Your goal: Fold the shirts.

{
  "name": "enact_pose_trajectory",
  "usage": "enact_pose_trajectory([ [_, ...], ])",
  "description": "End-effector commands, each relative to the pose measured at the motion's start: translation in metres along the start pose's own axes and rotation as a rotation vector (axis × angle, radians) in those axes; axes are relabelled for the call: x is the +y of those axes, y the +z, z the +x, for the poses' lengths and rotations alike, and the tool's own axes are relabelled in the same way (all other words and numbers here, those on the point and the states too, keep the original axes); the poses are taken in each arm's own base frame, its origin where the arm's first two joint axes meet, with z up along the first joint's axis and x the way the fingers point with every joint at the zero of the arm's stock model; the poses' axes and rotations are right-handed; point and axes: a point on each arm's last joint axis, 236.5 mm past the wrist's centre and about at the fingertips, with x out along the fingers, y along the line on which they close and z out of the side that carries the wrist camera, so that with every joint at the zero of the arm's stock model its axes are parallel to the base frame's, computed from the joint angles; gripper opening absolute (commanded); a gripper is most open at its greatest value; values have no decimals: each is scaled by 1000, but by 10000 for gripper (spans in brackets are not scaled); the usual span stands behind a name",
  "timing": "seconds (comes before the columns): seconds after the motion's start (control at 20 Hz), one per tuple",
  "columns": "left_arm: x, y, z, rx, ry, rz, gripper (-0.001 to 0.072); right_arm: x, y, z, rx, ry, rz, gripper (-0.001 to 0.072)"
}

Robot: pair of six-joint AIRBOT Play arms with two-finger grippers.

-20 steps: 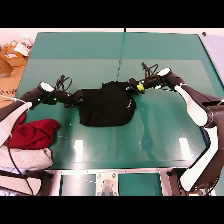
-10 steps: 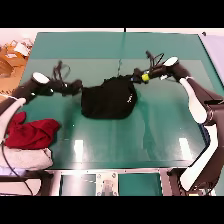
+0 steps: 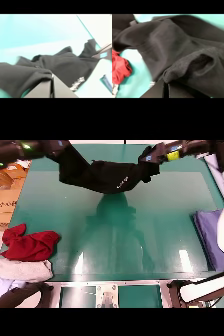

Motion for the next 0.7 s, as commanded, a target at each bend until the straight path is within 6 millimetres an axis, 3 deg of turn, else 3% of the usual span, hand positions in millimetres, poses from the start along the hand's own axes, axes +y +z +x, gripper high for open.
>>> enact_pose_trajectory([
  [0.0,40,-23,-51,143,284,23,19,7,2,-69,-58,-194,-14,23],
  [0.1,82,-41,-86,252,512,24,19,14,5,-117,-133,-279,-10,23],
  [0.2,94,-39,-112,287,616,36,20,35,7,-163,-226,-335,-33,23],
  [0.5,55,20,-150,129,588,75,20,132,9,-265,-533,-482,-216,24],
  [0.65,47,30,-159,100,584,83,20,163,-4,-284,-581,-509,-268,24],
])
